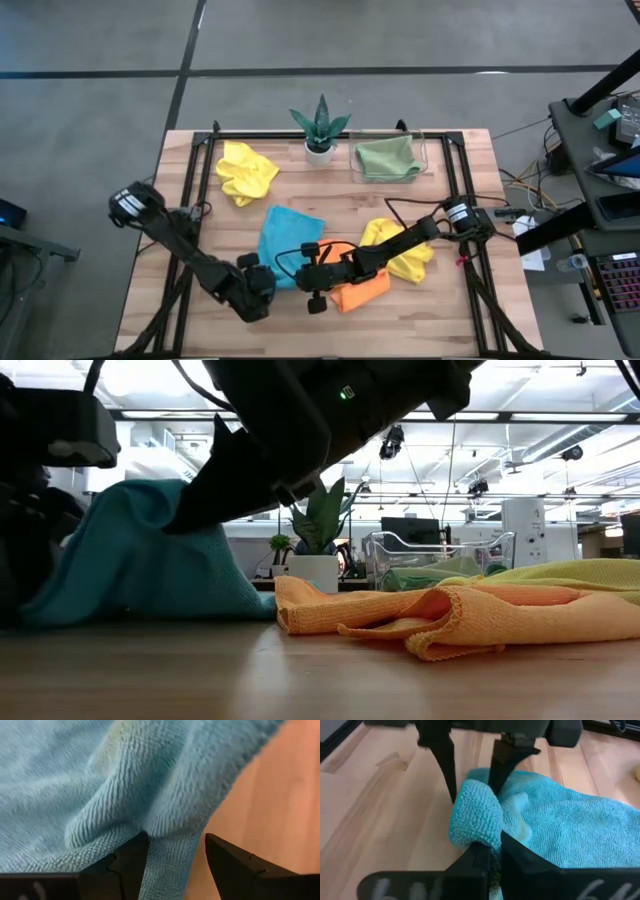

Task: Fold microfiber towels
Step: Fold the blue microfiber towel

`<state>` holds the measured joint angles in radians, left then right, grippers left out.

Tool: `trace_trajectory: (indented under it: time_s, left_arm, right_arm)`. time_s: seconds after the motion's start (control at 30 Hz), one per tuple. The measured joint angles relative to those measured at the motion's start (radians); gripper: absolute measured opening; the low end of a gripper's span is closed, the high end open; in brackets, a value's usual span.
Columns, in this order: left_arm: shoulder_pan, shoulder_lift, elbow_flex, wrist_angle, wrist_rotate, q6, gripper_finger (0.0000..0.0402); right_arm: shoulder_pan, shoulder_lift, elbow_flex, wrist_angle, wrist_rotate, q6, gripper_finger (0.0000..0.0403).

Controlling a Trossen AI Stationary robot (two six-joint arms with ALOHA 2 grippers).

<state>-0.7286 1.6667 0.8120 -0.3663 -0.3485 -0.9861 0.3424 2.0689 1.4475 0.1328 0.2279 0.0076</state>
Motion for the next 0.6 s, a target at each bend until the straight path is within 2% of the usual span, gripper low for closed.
trace_trajectory:
  time_s: [0.13, 0.2, 0.27, 0.43, 0.53, 0.6]
  left_arm:
    - [0.000, 0.038, -0.001, 0.000, -0.076, -0.020, 0.0185]
    - [0.000, 0.044, -0.002, -0.002, -0.090, -0.026, 0.0172]
    - [0.000, 0.044, -0.004, -0.008, -0.099, -0.026, 0.0141]
    - [0.001, 0.026, -0.006, -0.019, -0.117, -0.001, 0.0019]
    - [0.001, 0.000, 0.000, -0.033, -0.099, 0.014, 0.0007]
    - [0.001, -0.024, 0.011, -0.041, -0.034, 0.057, 0.0003]
  right_arm:
    - [0.000, 0.000, 0.000, 0.007, 0.000, -0.003, 0.0009]
    - [0.000, 0.000, 0.000, 0.007, 0.000, -0.004, 0.0009]
    - [0.000, 0.000, 0.000, 0.007, 0.000, -0.006, 0.0009]
    - [0.000, 0.001, 0.000, 0.006, 0.000, -0.010, 0.0009]
    - [0.000, 0.001, 0.000, -0.009, 0.000, -0.026, 0.0009]
    - [0.003, 0.001, 0.000, -0.028, -0.024, -0.031, 0.0009]
